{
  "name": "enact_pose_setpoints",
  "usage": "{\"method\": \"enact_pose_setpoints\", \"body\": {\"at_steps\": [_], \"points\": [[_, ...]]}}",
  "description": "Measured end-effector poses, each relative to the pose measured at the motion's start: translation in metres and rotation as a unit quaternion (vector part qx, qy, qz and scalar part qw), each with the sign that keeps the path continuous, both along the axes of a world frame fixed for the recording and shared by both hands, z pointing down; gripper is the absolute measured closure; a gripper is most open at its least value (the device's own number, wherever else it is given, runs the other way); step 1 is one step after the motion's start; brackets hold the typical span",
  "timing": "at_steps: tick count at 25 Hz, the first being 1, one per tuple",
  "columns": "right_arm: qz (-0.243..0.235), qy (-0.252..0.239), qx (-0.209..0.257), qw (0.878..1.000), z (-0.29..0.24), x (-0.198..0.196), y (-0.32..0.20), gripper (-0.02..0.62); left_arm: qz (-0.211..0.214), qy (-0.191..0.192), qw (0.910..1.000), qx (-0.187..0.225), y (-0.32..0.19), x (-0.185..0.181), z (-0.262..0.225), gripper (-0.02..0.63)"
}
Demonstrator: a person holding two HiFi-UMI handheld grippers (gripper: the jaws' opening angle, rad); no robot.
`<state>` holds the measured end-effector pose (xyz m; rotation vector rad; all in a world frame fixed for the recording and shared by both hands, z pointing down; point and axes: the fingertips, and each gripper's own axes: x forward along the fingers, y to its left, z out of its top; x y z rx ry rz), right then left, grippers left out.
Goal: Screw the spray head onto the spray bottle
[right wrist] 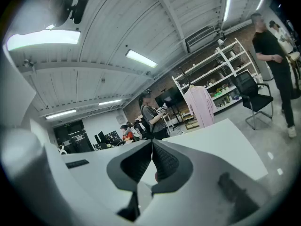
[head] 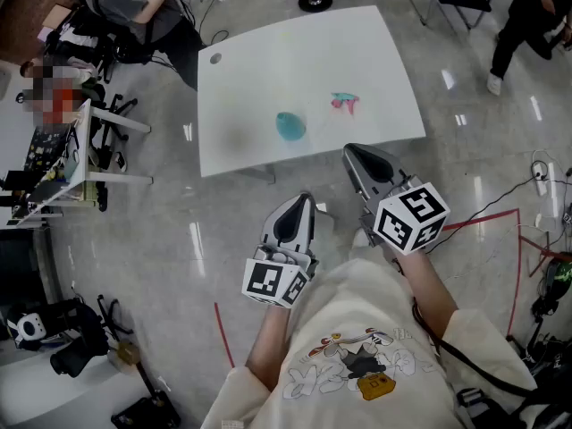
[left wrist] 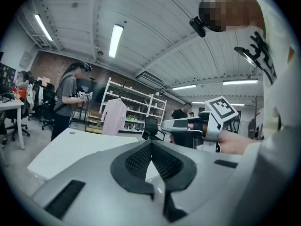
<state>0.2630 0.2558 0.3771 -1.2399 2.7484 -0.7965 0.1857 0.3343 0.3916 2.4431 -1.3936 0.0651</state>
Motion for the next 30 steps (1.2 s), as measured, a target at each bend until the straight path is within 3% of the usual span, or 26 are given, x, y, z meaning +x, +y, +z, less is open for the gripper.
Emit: {"method": "enact_pose_setpoints", "body": {"at_steps": [7,13,14,15,16,22,26,30], "points": [[0.005,0.031,-0.015,0.999,0.043,-0.032,-0.060,0.588,0.028,0.023,0.9993,-0.007,-0.081,-0.022,0.029,0.600],[0.013,0.057,-0.059,0.997,0.073,-0.054,-0.128,0.588,0.023,0.004,0.9997,-0.011,-0.166,-0.066,0.053,0.597],[0.015,0.060,-0.067,0.996,0.079,-0.058,-0.141,0.589,0.030,-0.006,0.9994,-0.014,-0.181,-0.074,0.064,0.510],[0.017,0.062,-0.077,0.995,0.084,-0.064,-0.153,0.588,0.038,-0.018,0.9989,-0.020,-0.196,-0.082,0.075,0.353],[0.020,0.064,-0.087,0.994,0.088,-0.072,-0.165,0.588,0.046,-0.031,0.9981,-0.027,-0.210,-0.094,0.086,0.274],[0.033,0.102,-0.116,0.987,0.107,-0.106,-0.211,0.588,0.124,-0.147,0.9810,-0.026,-0.256,-0.144,0.146,0.224],[0.051,0.109,-0.146,0.982,0.128,-0.117,-0.228,0.588,0.176,-0.167,0.9694,-0.034,-0.283,-0.162,0.196,0.224],[0.069,0.126,-0.168,0.975,0.147,-0.123,-0.253,0.588,0.230,-0.171,0.9564,-0.056,-0.318,-0.157,0.242,0.213]]}}
